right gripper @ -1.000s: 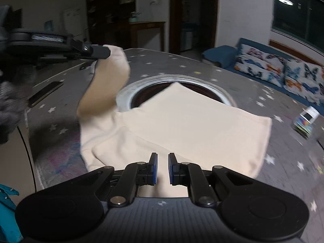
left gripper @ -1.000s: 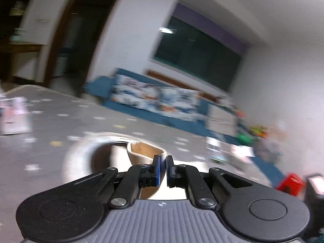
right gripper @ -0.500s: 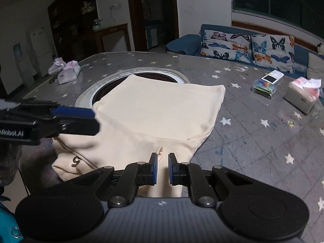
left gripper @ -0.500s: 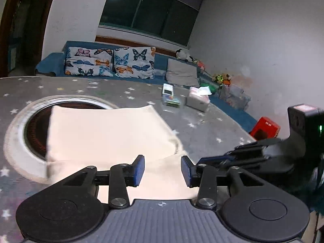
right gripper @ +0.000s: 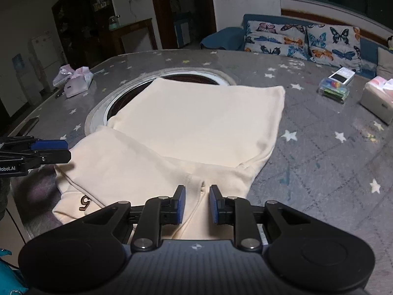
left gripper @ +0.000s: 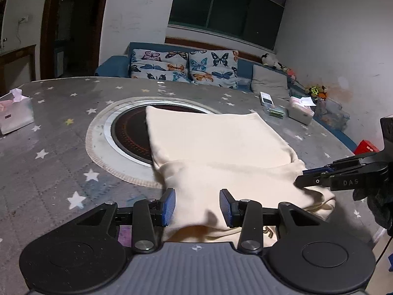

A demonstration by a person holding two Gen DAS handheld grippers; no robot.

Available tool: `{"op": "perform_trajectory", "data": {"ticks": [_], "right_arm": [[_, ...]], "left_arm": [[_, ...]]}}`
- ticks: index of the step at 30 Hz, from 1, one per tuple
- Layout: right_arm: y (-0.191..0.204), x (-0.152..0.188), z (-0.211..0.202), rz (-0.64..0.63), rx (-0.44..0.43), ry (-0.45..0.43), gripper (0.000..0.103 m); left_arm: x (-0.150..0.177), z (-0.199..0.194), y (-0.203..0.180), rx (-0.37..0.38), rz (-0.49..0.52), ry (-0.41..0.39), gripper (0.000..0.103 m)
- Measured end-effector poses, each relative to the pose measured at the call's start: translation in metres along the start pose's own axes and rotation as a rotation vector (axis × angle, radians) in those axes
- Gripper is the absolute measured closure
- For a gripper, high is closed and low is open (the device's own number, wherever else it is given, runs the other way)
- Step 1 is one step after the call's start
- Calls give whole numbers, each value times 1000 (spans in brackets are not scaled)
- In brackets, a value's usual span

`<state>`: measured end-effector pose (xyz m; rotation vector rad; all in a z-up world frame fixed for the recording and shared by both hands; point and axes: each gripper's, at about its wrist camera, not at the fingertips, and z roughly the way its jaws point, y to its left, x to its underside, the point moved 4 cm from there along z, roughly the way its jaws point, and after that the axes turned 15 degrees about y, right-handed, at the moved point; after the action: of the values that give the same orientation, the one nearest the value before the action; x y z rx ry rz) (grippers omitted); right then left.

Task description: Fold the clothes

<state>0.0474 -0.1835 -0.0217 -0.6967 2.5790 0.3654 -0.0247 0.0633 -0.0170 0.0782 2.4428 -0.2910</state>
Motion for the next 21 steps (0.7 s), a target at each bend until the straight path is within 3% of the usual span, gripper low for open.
{"op": "perform_trajectory", "data": {"ticks": [2,7,12,19,21], "right_arm": [[3,-3,-2,-15,19,-9,97],[13,-14,-22,-63,101,-73,101],[3,-15,-7,-30,125,-32,101],[-8,-10,-14,16,43,-61,91],[-9,-11,-13,27,11,-58,77]], "left_arm": [[-4,3,1,-2,-3,-3,60],[-21,5,-3,19,12,-41,60],[-36,23,-9,33,36,-37,61],[-37,36,-8,29,54,-6,62],[-37,38,-7,27,57,-2,62]]}}
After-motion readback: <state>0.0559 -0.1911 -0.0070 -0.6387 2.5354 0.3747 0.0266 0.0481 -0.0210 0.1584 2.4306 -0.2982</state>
